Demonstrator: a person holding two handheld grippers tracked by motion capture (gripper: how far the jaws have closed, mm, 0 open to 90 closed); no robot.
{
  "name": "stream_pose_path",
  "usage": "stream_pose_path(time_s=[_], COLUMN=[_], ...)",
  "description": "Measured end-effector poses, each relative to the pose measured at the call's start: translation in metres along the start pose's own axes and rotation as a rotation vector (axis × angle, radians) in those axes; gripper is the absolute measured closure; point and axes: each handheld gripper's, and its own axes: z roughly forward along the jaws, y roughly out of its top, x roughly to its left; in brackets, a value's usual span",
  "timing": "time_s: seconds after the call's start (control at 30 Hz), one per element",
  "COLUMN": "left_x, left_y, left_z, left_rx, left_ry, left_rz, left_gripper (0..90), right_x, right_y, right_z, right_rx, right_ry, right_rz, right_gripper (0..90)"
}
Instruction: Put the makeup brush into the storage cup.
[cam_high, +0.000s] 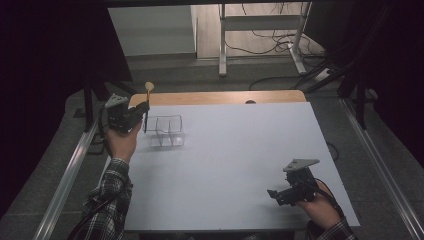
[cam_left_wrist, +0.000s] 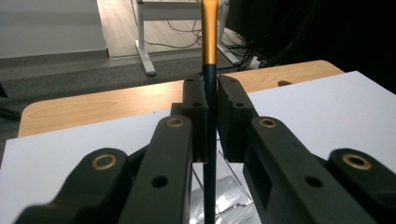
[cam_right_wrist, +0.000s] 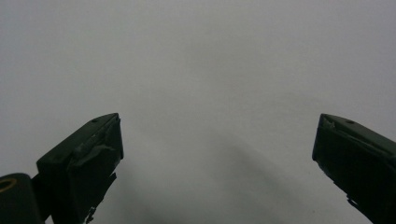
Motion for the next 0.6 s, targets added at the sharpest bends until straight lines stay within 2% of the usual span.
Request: stream_pose_path(time_s=[0.6], left_x=[0.003], left_y=[0.004], left_z=[0.014], left_rx=[-0.008], left_ry=[0.009], left_rz=[0.002], left_gripper=[83.5], right_x=[0.0], right_y=[0.0], right_z=[0.0], right_rx=[0.004], right_ry=[0.005], right_rz=[-0.003], right_gripper=[2.0])
